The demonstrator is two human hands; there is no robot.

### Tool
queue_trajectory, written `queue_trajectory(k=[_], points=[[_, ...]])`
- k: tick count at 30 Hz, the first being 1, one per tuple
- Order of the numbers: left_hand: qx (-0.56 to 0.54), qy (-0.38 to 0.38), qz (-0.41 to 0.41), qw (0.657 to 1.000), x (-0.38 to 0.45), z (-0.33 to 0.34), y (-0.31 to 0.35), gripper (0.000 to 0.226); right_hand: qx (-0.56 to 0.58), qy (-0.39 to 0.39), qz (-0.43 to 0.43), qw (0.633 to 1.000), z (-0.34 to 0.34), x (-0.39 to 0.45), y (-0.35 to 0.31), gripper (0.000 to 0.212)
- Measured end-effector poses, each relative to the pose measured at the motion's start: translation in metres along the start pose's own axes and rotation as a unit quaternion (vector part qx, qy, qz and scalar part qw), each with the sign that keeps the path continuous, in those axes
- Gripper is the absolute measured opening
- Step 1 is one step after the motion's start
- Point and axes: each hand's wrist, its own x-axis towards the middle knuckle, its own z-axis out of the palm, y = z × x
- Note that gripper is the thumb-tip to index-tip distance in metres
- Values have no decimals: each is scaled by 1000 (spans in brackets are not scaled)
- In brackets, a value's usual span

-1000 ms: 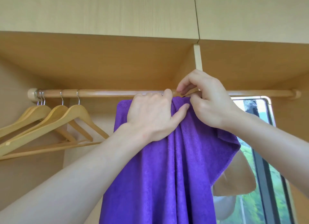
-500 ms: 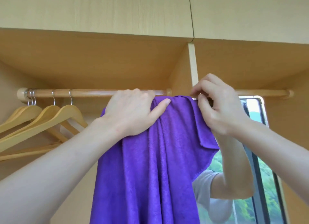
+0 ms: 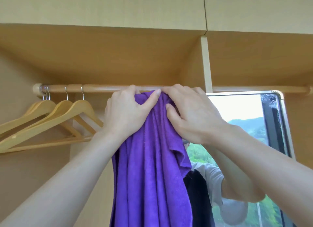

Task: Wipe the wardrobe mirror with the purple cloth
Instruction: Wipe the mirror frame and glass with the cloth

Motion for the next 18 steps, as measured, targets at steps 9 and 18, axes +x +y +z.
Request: queue_trajectory(k=[9,18], points=[[-205,35,-147,967,-42,4,-10,34,-123,15,28,992,35,-13,-39,65],[-238,2,-185,953,-38,-1,-9,64,-78,1,-35,996,21,15,-50,52]])
